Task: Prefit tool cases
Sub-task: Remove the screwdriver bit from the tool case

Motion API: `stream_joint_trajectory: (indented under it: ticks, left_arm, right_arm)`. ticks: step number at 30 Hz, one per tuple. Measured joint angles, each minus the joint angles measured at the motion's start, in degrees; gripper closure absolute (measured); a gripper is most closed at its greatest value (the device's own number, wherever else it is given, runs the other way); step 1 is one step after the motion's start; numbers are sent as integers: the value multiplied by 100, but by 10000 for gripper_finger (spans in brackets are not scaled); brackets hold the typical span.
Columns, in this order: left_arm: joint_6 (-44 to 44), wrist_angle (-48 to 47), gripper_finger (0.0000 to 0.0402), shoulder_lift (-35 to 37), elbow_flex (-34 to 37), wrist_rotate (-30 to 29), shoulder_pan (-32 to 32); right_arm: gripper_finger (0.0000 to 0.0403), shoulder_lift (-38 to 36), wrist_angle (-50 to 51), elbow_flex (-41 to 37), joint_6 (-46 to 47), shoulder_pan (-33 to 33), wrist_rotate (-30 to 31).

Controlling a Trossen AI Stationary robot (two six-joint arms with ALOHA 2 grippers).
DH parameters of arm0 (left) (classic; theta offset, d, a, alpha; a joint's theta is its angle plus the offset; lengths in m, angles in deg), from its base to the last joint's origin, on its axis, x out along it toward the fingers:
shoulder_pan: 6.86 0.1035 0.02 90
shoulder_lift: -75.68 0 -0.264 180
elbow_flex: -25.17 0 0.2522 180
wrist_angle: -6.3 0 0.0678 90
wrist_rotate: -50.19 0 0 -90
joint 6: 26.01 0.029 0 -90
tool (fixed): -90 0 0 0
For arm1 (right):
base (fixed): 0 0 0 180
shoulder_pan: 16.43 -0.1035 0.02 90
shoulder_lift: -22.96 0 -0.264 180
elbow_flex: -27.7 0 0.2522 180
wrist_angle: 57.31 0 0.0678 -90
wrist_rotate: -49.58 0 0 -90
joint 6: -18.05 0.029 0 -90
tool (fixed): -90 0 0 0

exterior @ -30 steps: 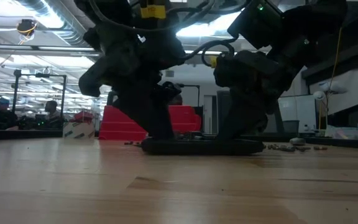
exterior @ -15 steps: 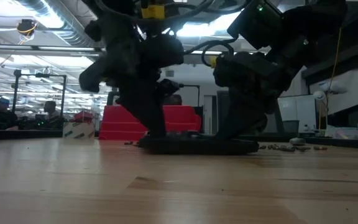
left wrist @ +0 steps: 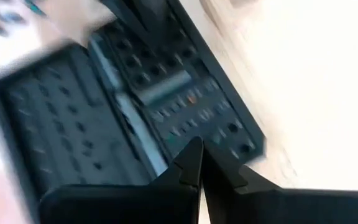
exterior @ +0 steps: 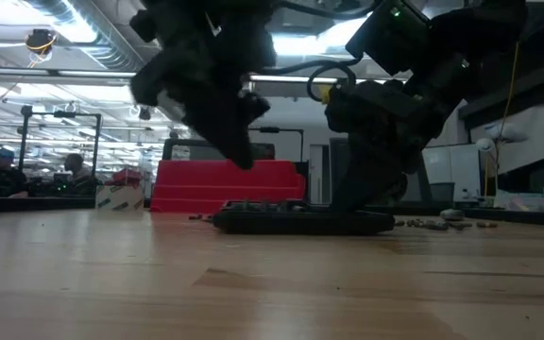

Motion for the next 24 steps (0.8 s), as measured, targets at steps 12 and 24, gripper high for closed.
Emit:
stream_joint_trajectory:
  ticks: [12,24]
  left_arm:
    - [1239,184,327,-180,1,155,-174]
    - [1871,-397,295,-886,-633,113,-149]
  right_arm:
    - [403,0,-17,-2,-4,-2,-14]
    - [403,0,-33,-2,-4,0,-22]
